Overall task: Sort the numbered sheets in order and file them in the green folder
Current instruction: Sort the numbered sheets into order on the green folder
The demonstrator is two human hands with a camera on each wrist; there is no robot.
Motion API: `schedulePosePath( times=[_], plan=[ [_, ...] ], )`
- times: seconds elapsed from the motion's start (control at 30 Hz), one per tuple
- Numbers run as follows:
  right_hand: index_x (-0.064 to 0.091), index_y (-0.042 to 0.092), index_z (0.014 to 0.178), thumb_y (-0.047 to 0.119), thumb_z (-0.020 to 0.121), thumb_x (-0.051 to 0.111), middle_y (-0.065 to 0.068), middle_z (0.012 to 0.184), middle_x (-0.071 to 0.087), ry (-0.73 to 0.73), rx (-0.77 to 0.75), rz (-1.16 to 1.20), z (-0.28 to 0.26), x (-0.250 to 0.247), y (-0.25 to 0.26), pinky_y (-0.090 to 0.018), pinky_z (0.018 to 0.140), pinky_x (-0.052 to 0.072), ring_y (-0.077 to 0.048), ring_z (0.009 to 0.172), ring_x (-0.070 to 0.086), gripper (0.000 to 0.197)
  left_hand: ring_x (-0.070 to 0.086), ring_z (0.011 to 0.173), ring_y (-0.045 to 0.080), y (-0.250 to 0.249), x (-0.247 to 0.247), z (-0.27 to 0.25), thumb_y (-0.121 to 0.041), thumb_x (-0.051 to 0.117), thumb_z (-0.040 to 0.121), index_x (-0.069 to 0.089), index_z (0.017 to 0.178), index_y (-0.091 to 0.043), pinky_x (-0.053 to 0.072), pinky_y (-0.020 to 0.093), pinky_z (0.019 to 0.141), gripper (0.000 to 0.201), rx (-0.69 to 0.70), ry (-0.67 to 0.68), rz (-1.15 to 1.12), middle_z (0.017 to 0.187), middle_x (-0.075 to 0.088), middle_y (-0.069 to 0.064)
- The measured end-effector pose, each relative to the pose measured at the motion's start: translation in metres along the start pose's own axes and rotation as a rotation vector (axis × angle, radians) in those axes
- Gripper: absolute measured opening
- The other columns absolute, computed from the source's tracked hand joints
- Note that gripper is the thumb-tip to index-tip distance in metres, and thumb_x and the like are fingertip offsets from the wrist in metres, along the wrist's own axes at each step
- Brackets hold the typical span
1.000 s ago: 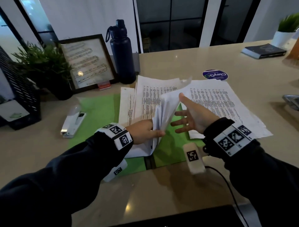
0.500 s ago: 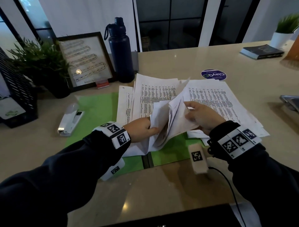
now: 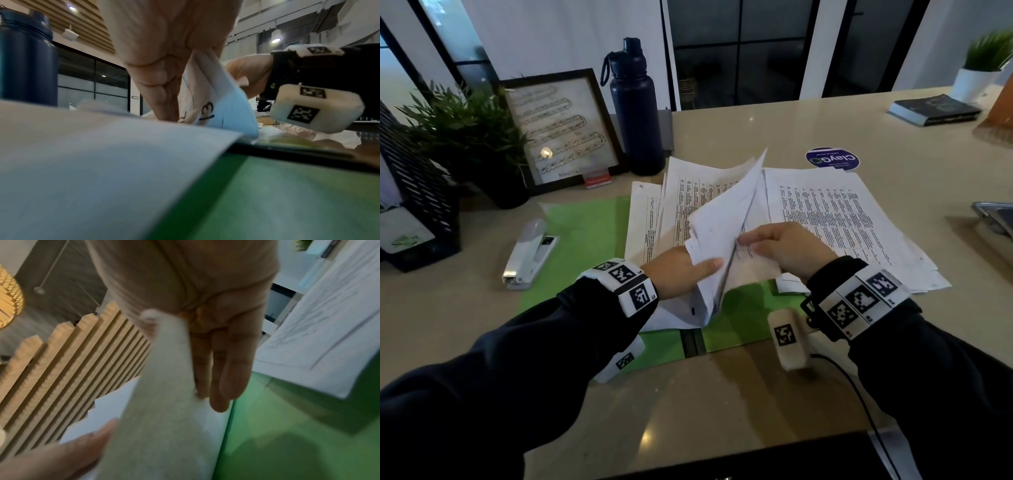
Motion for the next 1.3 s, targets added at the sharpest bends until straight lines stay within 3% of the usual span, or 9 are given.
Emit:
schedulePosePath(
  times=[0.13, 0.2, 0.43, 0.63, 0.7, 0.83, 1.0, 1.13, 1.3],
  plan=[
    [0.072, 0.017, 0.097, -0.006, 0.083, 0.046, 0.006, 0.089, 0.065, -0.017, 0.008, -0.251, 0.000, -0.012, -0.009, -0.011, 0.046, 0.035, 0.004, 0.048, 0.052, 0.037, 0.048, 0.123, 0.024, 0.001, -0.004, -0.001, -0.028, 0.032, 0.101, 0.038, 0.140, -0.015, 0.036, 0.026, 0.099, 0.042, 0.004, -0.086, -0.055, 0.139, 0.049, 0.007],
    [0.073, 0.014, 0.099, -0.007, 0.082, 0.044, 0.001, 0.098, 0.064, -0.003, 0.051, -0.293, -0.002, -0.016, -0.012, -0.011, 0.047, 0.038, -0.003, 0.059, 0.054, 0.039, 0.047, 0.124, 0.024, 0.001, -0.005, -0.001, -0.025, 0.032, 0.101, 0.037, 0.141, -0.015, 0.033, 0.022, 0.096, 0.041, 0.009, -0.126, -0.081, 0.139, 0.049, 0.007],
    [0.072, 0.012, 0.103, -0.008, 0.085, 0.044, 0.003, 0.095, 0.059, 0.033, 0.139, -0.314, -0.006, -0.020, -0.015, -0.006, 0.035, 0.032, -0.002, 0.048, 0.049, 0.039, 0.049, 0.118, 0.024, -0.001, -0.008, -0.001, -0.021, 0.032, 0.101, 0.043, 0.137, -0.014, 0.032, 0.020, 0.087, 0.038, 0.028, -0.269, -0.170, 0.132, 0.053, 0.009],
    [0.070, 0.014, 0.101, 0.027, 0.092, 0.055, -0.023, 0.103, 0.068, 0.024, 0.117, -0.124, -0.003, -0.012, -0.012, -0.019, 0.052, 0.044, -0.017, 0.062, 0.055, 0.022, 0.048, 0.120, 0.021, -0.006, -0.005, -0.004, -0.028, 0.029, 0.101, 0.038, 0.141, -0.015, 0.030, 0.016, 0.089, 0.043, 0.041, -0.152, -0.138, 0.137, 0.050, 0.006],
    [0.065, 0.011, 0.110, 0.041, 0.093, 0.050, -0.022, 0.093, 0.068, 0.002, 0.128, -0.030, -0.002, -0.010, -0.006, -0.021, 0.051, 0.049, -0.025, 0.065, 0.062, 0.038, 0.052, 0.115, 0.022, -0.005, -0.004, -0.004, -0.035, 0.026, 0.100, 0.040, 0.139, -0.015, 0.033, 0.020, 0.090, 0.046, 0.047, -0.101, -0.105, 0.127, 0.056, 0.006],
    [0.065, 0.012, 0.110, 0.057, 0.093, 0.037, -0.011, 0.103, 0.069, -0.073, 0.133, 0.102, -0.001, -0.013, -0.001, -0.046, 0.083, 0.055, -0.029, 0.092, 0.066, 0.055, 0.052, 0.068, 0.022, -0.002, -0.003, -0.002, -0.046, 0.021, 0.095, 0.056, 0.097, -0.009, 0.046, 0.036, 0.076, 0.051, 0.016, -0.104, -0.085, 0.073, 0.055, 0.013],
    [0.066, 0.006, 0.090, 0.046, 0.094, 0.044, -0.009, 0.089, 0.069, -0.035, 0.252, 0.167, -0.005, -0.020, -0.003, -0.031, 0.063, 0.051, -0.027, 0.082, 0.065, 0.046, 0.054, 0.113, 0.029, -0.003, -0.005, -0.002, -0.033, 0.027, 0.100, 0.045, 0.135, -0.012, 0.038, 0.025, 0.088, 0.044, 0.054, -0.070, -0.062, 0.124, 0.058, 0.018],
    [0.063, 0.002, 0.088, 0.018, 0.094, 0.044, -0.007, 0.083, 0.067, -0.053, 0.250, 0.165, -0.005, -0.022, -0.008, -0.029, 0.056, 0.050, -0.023, 0.072, 0.063, 0.026, 0.046, 0.125, 0.023, -0.004, -0.005, -0.002, -0.030, 0.028, 0.101, 0.039, 0.140, -0.014, 0.030, 0.015, 0.087, 0.044, 0.072, -0.069, -0.069, 0.138, 0.050, 0.008],
    [0.063, 0.007, 0.087, 0.018, 0.097, 0.044, -0.006, 0.087, 0.068, -0.058, 0.171, 0.230, -0.005, -0.019, -0.008, -0.028, 0.056, 0.053, -0.019, 0.074, 0.064, 0.024, 0.045, 0.126, 0.020, -0.003, -0.005, -0.001, -0.030, 0.028, 0.101, 0.039, 0.140, -0.015, 0.028, 0.013, 0.087, 0.043, 0.079, -0.091, -0.089, 0.138, 0.049, 0.006]
  ],
)
Point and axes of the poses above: each hand's wrist, its own z-axis towards the middle knuckle, its own x-axis out of the palm, y = z × x, the point moved 1 cm from there along z, towards the middle knuckle
